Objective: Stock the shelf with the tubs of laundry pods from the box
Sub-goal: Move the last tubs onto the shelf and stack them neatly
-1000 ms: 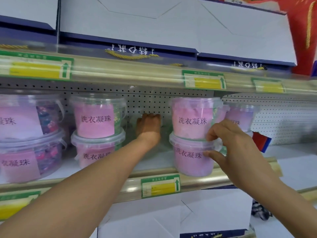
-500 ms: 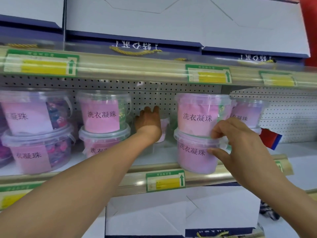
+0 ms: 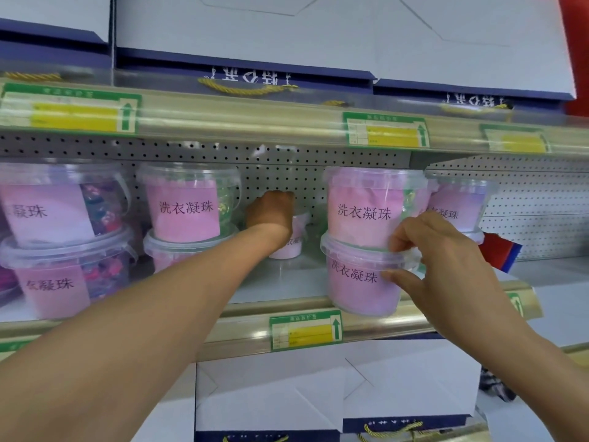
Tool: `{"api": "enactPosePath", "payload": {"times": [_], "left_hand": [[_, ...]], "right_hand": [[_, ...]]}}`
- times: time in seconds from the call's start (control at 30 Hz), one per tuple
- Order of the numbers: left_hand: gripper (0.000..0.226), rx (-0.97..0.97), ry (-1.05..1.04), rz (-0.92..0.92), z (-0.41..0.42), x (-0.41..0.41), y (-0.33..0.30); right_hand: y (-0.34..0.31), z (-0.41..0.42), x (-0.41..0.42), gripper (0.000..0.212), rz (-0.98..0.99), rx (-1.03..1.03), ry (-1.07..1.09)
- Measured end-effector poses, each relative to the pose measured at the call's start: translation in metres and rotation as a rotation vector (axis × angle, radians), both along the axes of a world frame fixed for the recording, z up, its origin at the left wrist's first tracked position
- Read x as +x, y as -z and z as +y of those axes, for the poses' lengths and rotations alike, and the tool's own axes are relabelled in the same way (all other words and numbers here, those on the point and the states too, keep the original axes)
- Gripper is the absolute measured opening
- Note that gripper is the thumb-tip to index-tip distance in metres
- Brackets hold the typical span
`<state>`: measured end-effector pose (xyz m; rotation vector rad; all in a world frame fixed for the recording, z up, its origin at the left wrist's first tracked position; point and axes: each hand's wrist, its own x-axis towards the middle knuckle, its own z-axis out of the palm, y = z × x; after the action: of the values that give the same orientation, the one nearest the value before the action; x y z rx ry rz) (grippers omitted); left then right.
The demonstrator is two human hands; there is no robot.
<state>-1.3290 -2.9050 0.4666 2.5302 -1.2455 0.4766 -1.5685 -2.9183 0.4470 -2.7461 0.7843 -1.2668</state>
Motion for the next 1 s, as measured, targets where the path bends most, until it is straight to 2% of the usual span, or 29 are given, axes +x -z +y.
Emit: {"api": "enactPosePath", "payload": {"times": [0.27,0.43,0.6,0.77,1.0], "left_hand": [[0.041,-0.006,-0.046,-0.02,-0.008,0.003,0.002],[0.036,-0.016,-0.019,0.015,-0.001,0.003,0.001],[0.055,-0.041,0.039,0.184,0.022,-0.018,-0.002],[0.074,-0.293,0.239,0.28,0.075,-0.053,0.015],[0.079,-0.326,0.331,0.478,0.121,-0.048,0.046]], "right_hand": [[0.002,-0.001,0.002,0.031,-0.017,-0.015,-0.017],[0.002,-0.002,0.006,0.033,-0.028,-0.036,-0.028],[0.005,-0.003,0.011,0.033,-0.041,-0.04,-0.028],[0.006,-0.009,0.025,0.031,-0.056,-0.023,-0.086],[0.006,-0.02,0.056,0.028,-0.081,0.027,-0.25]]}}
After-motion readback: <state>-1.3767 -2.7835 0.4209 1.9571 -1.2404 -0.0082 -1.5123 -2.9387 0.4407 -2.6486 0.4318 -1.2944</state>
